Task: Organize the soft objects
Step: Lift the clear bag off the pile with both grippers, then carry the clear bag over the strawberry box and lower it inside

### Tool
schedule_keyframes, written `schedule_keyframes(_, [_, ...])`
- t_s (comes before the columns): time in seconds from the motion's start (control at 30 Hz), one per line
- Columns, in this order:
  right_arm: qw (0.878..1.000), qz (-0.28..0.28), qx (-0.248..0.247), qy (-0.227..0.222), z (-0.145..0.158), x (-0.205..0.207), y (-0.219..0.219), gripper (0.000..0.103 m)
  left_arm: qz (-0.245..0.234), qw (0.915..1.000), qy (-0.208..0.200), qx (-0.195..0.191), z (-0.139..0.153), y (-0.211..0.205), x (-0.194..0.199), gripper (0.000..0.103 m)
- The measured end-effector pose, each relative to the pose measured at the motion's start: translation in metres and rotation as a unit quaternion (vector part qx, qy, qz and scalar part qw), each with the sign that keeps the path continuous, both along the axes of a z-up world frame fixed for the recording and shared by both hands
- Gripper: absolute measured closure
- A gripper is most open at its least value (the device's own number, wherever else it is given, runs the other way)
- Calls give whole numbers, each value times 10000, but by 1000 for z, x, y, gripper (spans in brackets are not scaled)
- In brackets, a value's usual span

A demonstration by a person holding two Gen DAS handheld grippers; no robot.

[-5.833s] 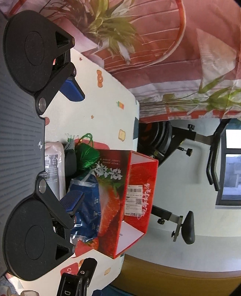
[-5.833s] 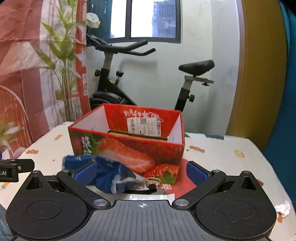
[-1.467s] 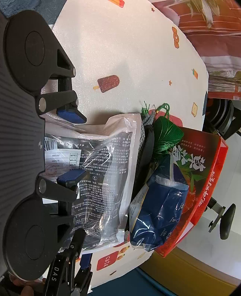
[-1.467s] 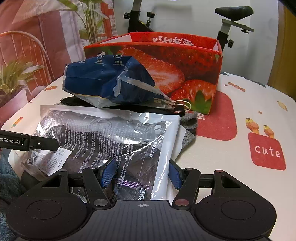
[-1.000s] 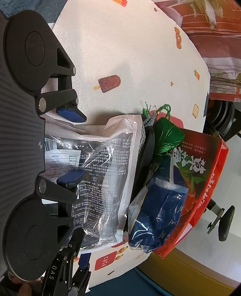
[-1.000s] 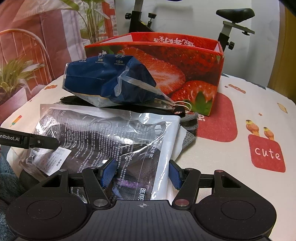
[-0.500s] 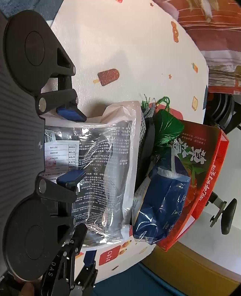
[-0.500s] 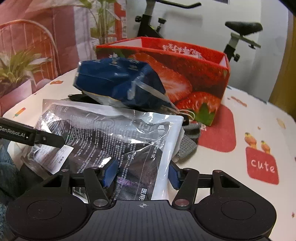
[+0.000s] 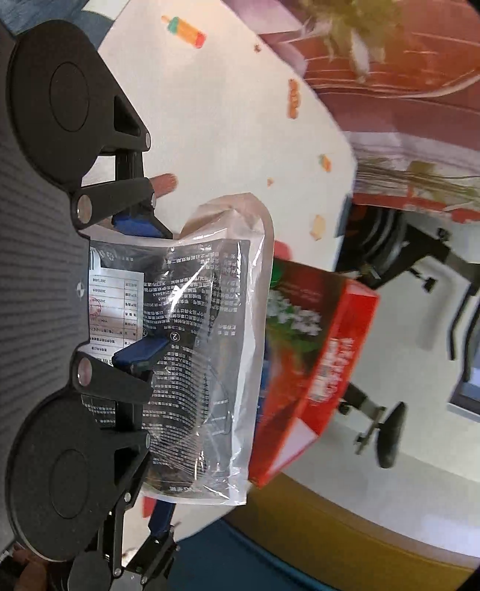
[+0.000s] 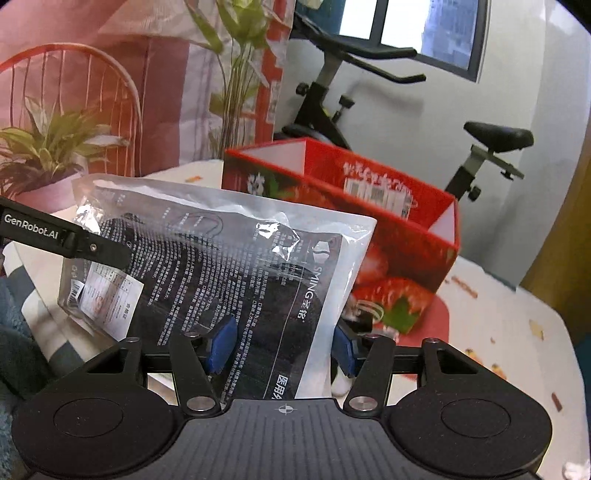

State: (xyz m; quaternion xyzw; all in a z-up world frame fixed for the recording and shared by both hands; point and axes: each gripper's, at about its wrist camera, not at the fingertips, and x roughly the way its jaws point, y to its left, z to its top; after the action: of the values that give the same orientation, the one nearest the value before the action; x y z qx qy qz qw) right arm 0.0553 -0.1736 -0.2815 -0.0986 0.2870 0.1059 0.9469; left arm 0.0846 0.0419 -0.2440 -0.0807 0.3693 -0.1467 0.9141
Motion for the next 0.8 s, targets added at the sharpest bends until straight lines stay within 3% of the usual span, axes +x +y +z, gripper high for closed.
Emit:
schedule_keyframes(0.47, [9993,-56,223,-293,46,37,-9,51,35,9985,-549,-48,42,-4,18,45])
schedule_keyframes(0.8, [9982,-156,410,-398,89,101,-33,53,-81,9963,-856,99,85,-20,69,45])
